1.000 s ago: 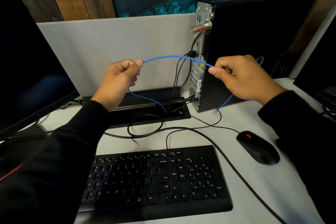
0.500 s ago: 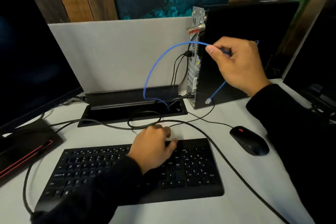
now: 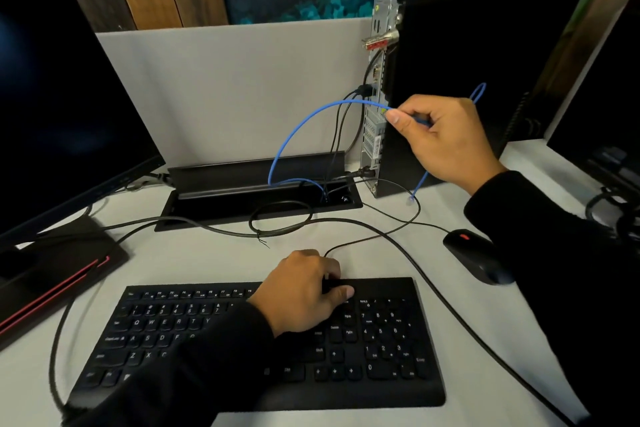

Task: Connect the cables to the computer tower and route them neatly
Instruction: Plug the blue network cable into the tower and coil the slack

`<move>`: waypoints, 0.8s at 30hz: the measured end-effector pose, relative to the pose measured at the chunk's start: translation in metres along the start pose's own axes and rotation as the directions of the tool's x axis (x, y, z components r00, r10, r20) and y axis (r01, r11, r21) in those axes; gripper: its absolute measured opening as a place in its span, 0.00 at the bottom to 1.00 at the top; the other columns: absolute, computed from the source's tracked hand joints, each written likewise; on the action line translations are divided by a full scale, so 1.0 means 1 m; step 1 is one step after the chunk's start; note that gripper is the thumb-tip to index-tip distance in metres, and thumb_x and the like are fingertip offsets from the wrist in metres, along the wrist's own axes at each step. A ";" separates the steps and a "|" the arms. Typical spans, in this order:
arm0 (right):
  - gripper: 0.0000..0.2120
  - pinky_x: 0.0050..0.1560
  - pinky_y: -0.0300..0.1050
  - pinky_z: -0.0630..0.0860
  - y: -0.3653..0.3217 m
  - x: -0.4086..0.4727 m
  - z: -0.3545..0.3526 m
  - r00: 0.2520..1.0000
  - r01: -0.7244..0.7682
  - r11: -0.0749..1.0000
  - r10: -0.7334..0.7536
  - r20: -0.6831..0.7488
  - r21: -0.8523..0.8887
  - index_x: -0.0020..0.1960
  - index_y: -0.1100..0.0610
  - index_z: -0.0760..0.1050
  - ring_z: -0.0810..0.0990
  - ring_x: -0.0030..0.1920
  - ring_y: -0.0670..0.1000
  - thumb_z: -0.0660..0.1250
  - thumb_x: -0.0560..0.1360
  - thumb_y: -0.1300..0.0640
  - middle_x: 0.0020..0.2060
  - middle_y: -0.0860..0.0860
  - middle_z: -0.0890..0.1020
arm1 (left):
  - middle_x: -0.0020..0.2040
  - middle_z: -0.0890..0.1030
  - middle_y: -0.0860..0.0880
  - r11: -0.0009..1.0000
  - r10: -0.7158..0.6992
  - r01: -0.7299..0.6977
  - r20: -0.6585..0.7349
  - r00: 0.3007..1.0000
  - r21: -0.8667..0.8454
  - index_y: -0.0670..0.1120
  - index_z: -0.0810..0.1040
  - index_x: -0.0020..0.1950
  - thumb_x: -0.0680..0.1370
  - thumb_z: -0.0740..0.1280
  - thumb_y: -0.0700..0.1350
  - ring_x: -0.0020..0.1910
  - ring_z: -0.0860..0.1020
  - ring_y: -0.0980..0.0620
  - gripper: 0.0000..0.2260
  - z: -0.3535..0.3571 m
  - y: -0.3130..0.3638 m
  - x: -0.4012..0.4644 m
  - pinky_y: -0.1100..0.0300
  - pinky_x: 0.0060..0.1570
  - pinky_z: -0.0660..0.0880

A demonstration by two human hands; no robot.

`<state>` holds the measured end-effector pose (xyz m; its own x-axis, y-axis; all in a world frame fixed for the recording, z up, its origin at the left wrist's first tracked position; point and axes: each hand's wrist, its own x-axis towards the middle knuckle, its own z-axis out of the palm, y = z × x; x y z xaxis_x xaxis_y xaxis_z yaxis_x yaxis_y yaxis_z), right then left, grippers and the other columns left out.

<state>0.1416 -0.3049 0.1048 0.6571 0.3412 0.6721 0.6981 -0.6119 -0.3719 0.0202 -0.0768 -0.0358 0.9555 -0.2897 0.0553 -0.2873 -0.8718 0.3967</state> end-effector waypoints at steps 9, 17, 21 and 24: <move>0.14 0.38 0.23 0.65 -0.003 -0.021 0.015 0.994 -0.059 0.998 0.056 0.091 0.028 0.47 0.61 0.83 0.75 0.35 0.37 0.65 0.83 0.52 0.31 0.40 0.72 | 0.41 0.75 0.54 0.998 -0.007 0.005 -0.044 0.999 -0.055 0.54 0.78 0.43 0.75 0.63 0.66 0.42 0.76 0.51 0.16 0.007 0.007 -0.001 0.58 0.45 0.73; 0.14 0.37 0.24 0.65 -0.006 -0.029 0.009 0.998 -0.060 0.998 0.059 0.034 0.028 0.45 0.60 0.82 0.75 0.35 0.36 0.65 0.84 0.53 0.31 0.38 0.71 | 0.39 0.74 0.56 0.991 0.100 -0.106 -0.068 0.993 -0.087 0.56 0.72 0.38 0.74 0.64 0.65 0.39 0.75 0.54 0.15 0.015 0.010 -0.010 0.53 0.43 0.76; 0.14 0.37 0.24 0.64 -0.012 -0.020 -0.002 0.999 -0.021 0.999 0.022 -0.035 0.042 0.47 0.61 0.82 0.74 0.35 0.36 0.65 0.84 0.53 0.33 0.36 0.71 | 0.38 0.75 0.55 0.989 0.104 -0.110 -0.068 0.992 -0.094 0.52 0.75 0.38 0.74 0.65 0.64 0.38 0.74 0.55 0.17 0.017 0.008 -0.010 0.55 0.42 0.75; 0.15 0.37 0.27 0.63 -0.015 -0.008 -0.013 0.991 0.016 0.998 -0.009 -0.131 0.053 0.48 0.59 0.82 0.72 0.33 0.37 0.64 0.84 0.51 0.33 0.38 0.71 | 0.35 0.78 0.54 0.997 0.054 -0.057 -0.052 0.997 -0.056 0.51 0.77 0.40 0.77 0.61 0.65 0.37 0.76 0.55 0.18 0.007 0.013 -0.004 0.54 0.42 0.77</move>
<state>0.1218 -0.3075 0.1128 0.6080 0.2497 0.7537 0.7225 -0.5675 -0.3948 0.0124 -0.0894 -0.0374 0.9408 -0.3154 0.1241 -0.3369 -0.8304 0.4437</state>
